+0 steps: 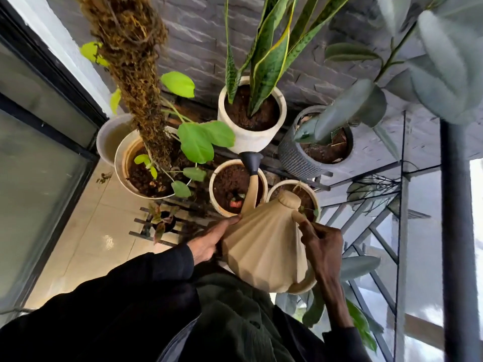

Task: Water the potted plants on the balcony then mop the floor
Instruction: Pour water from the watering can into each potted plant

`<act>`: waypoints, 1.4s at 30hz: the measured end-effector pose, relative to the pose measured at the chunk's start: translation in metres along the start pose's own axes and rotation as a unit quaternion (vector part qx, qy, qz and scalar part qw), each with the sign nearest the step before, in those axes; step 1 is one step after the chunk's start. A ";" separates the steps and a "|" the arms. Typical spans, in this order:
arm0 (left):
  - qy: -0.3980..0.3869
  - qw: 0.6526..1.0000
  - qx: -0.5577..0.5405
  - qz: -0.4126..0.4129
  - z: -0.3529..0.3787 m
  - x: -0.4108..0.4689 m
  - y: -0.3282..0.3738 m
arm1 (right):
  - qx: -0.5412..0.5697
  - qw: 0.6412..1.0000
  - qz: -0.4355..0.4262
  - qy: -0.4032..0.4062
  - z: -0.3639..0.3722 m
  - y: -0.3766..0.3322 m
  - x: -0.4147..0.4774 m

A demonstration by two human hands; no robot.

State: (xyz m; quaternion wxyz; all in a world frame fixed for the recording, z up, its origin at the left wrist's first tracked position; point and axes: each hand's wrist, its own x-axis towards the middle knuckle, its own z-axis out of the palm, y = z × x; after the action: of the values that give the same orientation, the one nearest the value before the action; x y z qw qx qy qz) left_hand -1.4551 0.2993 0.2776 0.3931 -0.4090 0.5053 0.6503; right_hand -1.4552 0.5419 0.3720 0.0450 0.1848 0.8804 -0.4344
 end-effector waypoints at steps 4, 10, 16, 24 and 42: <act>-0.010 1.000 -0.014 -0.020 -0.002 0.000 -0.012 | -0.019 0.999 -0.005 -0.039 -0.001 -0.004 0.004; -0.019 0.999 -0.003 -0.040 -0.006 -0.005 -0.022 | -0.040 0.996 0.008 -0.085 0.000 -0.005 0.007; -0.017 0.999 -0.017 -0.035 -0.006 -0.011 -0.020 | -0.038 0.996 -0.006 -0.085 0.001 -0.007 0.000; -0.014 0.999 -0.030 -0.038 -0.003 -0.013 -0.021 | -0.055 0.996 0.006 -0.070 0.002 -0.007 0.003; -0.018 0.999 -0.037 -0.026 -0.004 -0.014 -0.018 | -0.018 0.998 -0.013 -0.053 0.003 0.005 -0.003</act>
State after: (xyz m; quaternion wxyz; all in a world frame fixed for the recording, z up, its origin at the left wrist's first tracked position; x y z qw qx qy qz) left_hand -1.4330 0.2969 0.2839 0.4033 -0.4243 0.4631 0.6655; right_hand -1.4513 0.5416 0.3674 0.0896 0.1491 0.8867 -0.4284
